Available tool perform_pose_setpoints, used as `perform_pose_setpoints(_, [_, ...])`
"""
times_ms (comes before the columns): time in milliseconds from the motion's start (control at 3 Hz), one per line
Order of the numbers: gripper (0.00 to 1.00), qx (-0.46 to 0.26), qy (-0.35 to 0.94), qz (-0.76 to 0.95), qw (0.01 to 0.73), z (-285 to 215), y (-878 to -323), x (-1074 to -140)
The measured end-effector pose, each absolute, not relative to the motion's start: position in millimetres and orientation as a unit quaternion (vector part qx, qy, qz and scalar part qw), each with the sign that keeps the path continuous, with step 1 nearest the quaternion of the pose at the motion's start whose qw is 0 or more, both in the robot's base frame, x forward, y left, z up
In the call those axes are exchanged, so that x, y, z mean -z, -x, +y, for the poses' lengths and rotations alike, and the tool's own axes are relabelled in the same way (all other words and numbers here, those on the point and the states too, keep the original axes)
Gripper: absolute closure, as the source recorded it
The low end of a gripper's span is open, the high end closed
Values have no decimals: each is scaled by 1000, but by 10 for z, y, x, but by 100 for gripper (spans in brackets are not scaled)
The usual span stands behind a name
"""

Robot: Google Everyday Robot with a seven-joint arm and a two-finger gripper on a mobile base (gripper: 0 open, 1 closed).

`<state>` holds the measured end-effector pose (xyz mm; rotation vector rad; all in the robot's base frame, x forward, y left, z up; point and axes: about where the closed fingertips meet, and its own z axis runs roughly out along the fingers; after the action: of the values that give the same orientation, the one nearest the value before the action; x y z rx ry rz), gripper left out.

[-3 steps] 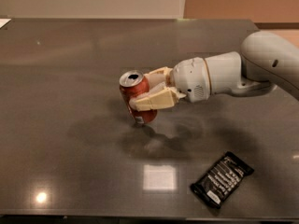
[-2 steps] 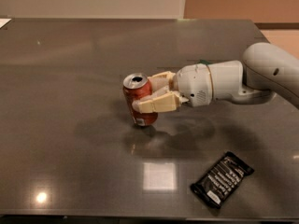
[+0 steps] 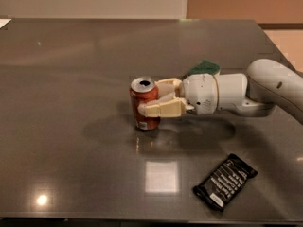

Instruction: Place coke can upright

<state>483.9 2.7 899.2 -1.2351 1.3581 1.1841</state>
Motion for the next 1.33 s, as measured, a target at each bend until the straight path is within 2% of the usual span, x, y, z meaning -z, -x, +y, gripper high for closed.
perform_pose_setpoints(333, [83,-490,495,539,473,-7,-4839,-8950])
perform_pose_setpoints(1333, [13,-494,492,528,485,-24,-4836,-8907])
